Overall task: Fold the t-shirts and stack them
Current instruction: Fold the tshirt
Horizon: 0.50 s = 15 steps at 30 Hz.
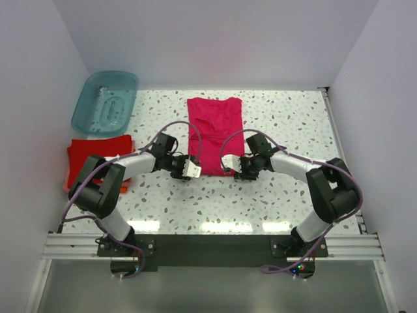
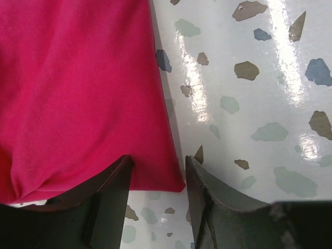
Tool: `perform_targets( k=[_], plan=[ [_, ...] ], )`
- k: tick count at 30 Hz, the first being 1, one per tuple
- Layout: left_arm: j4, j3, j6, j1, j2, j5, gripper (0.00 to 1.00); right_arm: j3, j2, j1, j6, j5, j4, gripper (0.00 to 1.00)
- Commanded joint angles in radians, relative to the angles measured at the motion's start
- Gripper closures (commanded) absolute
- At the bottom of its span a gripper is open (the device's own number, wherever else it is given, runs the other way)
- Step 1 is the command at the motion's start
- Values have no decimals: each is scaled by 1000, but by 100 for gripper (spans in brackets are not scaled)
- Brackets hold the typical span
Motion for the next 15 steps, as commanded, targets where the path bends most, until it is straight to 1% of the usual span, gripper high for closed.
perform_targets(
  k=[1, 2, 3, 4, 5, 6, 7, 8, 10, 11, 14, 15],
  plan=[
    [-64, 45, 61, -4, 40, -43, 50, 0, 41, 7, -56, 31, 26, 59],
    [-79, 58, 69, -3, 43, -46, 52, 2, 47, 6, -62, 34, 22, 67],
    [-93, 58, 83, -3, 45, -46, 57, 0, 47, 7, -66, 37, 22, 73],
    [-98, 56, 90, -3, 46, -47, 60, -3, 47, 7, -67, 42, 25, 80],
    [-98, 52, 98, -3, 45, -44, 64, -4, 42, 7, -64, 42, 25, 97],
    [-96, 52, 100, -3, 45, -43, 73, -4, 41, 7, -56, 43, 25, 100],
    [-96, 55, 91, -3, 46, -40, 78, -4, 36, 7, -44, 45, 33, 100],
    [-98, 74, 77, -3, 49, -33, 86, -3, 28, 7, -20, 43, 33, 100],
    [-130, 105, 23, -1, 52, -24, 94, 19, 4, 7, 6, 36, 16, 100],
    [-145, 139, 8, 3, 49, -8, 99, 44, -4, 6, 31, 33, 4, 100],
    [-193, 199, -24, 22, 25, 37, 100, 94, -41, -17, 84, 1, -37, 100],
    [-205, 217, -47, 26, 20, 40, 100, 135, -47, -25, 95, -7, -51, 100]
  ],
)
